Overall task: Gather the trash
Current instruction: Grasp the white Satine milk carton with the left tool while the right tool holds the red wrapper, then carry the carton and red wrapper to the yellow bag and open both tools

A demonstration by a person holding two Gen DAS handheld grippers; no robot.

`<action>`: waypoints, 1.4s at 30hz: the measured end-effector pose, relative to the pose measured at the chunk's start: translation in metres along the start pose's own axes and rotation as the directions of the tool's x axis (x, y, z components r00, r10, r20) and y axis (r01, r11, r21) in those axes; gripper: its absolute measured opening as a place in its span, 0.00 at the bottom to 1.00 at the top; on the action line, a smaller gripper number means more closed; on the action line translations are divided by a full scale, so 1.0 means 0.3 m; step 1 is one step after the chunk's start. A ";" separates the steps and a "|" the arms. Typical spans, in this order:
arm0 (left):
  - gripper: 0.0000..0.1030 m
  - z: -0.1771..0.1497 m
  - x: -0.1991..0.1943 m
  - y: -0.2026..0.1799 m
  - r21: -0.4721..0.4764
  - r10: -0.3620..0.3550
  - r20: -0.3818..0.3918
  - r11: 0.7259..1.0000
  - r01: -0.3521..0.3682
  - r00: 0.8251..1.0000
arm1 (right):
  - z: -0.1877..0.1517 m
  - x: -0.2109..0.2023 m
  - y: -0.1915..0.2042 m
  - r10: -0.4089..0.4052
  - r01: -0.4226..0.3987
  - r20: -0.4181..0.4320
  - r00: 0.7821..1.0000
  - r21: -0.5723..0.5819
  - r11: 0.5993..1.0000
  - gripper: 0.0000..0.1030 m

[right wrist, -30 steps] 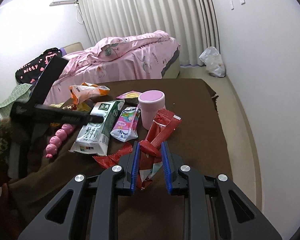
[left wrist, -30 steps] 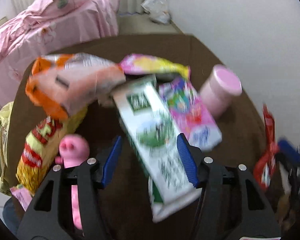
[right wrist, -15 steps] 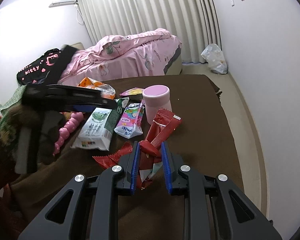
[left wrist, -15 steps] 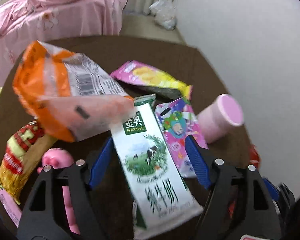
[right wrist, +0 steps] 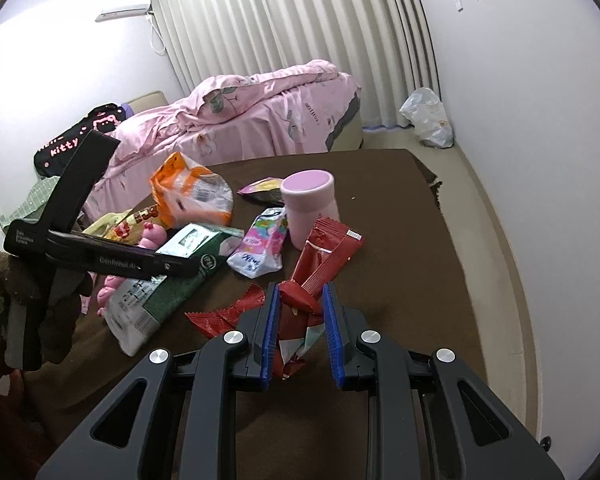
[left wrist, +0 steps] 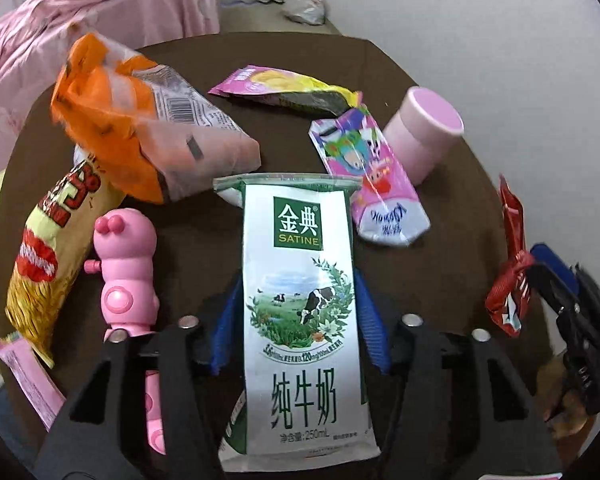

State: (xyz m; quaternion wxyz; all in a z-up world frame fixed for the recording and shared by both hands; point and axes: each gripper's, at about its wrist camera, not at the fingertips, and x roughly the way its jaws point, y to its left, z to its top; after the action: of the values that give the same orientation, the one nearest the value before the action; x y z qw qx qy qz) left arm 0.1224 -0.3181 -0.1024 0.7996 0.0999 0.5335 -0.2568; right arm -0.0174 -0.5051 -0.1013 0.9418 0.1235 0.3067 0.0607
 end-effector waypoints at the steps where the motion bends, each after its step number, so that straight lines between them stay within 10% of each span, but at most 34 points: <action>1: 0.57 0.007 0.008 -0.003 0.007 0.003 -0.005 1.000 -0.003 1.000 | -0.002 0.003 0.005 0.002 -0.002 -0.003 1.000 -0.003 1.000 0.21; 8: 0.56 0.096 0.075 0.000 0.005 0.058 -0.011 0.998 -0.058 0.998 | -0.019 0.001 0.028 0.001 -0.001 -0.017 1.000 -0.023 1.000 0.21; 12: 0.56 0.082 -0.018 0.001 -0.040 -0.031 0.066 0.999 0.033 0.997 | -0.023 -0.013 0.029 -0.003 0.003 -0.011 1.000 -0.029 1.000 0.21; 18: 0.55 -0.011 -0.244 -0.050 0.031 -0.046 0.264 0.999 0.039 0.963 | -0.018 -0.011 0.038 0.012 -0.012 0.001 1.000 -0.025 1.000 0.21; 29: 0.53 -0.080 -0.374 -0.018 0.015 -0.048 0.359 0.999 0.046 0.932 | 0.012 -0.029 0.079 0.052 -0.051 0.017 0.998 -0.046 0.998 0.21; 42: 0.53 -0.180 -0.729 0.269 -0.174 0.113 0.620 0.985 -0.005 0.777 | 0.245 -0.087 0.304 0.148 -0.114 0.137 0.979 -0.233 0.966 0.21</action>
State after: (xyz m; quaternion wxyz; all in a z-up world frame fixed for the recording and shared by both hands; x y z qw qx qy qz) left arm 0.0555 -0.1597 0.0641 0.9446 -0.0396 0.2527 -0.2057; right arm 0.0017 -0.4367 -0.0045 0.9644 0.0410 0.2158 0.1474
